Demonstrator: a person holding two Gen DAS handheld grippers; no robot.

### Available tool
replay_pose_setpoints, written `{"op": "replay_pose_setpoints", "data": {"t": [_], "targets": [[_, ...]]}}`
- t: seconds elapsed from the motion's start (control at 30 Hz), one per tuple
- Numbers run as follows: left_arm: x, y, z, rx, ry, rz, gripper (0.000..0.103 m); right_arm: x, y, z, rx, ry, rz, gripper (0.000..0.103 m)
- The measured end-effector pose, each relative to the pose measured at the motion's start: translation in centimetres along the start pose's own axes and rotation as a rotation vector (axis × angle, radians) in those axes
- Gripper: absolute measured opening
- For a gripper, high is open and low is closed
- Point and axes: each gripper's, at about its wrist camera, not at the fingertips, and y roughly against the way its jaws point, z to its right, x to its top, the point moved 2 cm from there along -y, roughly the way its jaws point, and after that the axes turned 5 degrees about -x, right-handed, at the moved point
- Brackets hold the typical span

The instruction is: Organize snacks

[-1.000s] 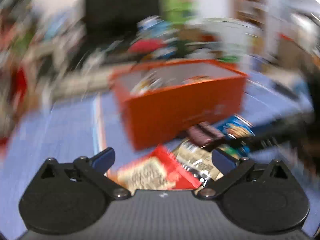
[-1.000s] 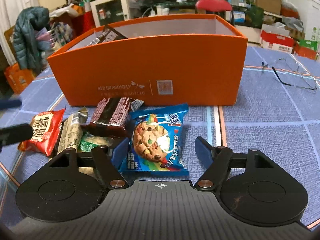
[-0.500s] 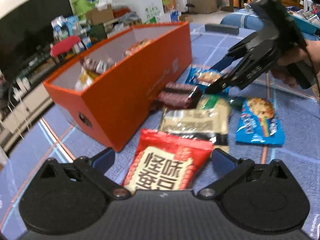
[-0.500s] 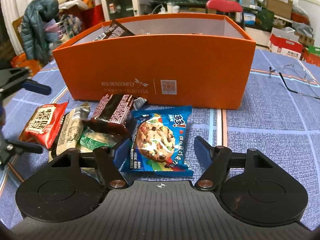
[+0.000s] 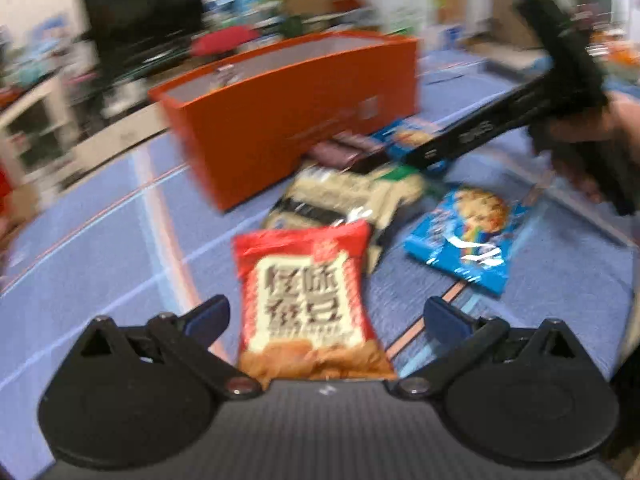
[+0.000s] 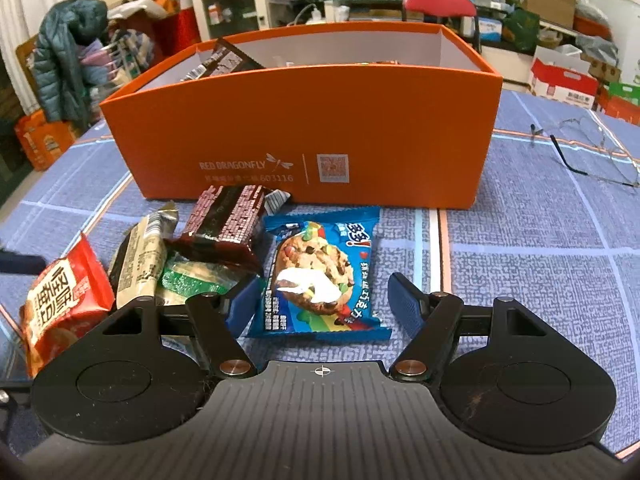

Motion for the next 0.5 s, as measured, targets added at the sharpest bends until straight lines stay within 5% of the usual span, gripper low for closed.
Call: {"op": "replay_pose_setpoints", "data": {"t": [0.1, 0.17, 0.5], "targets": [[0.5, 1.0, 0.3, 0.117, 0.176, -0.013, 0.102, -0.5, 0.0, -0.3, -0.015, 0.038, 0.024, 0.061], [0.7, 1.9, 0.1, 0.13, 0.258, 0.02, 0.102, -0.5, -0.1, -0.4, -0.026, 0.052, 0.04, 0.061], [0.8, -1.4, -0.9, 0.139, 0.251, 0.017, 0.102, -0.3, -0.4, -0.3, -0.031, 0.049, 0.06, 0.062]]}}
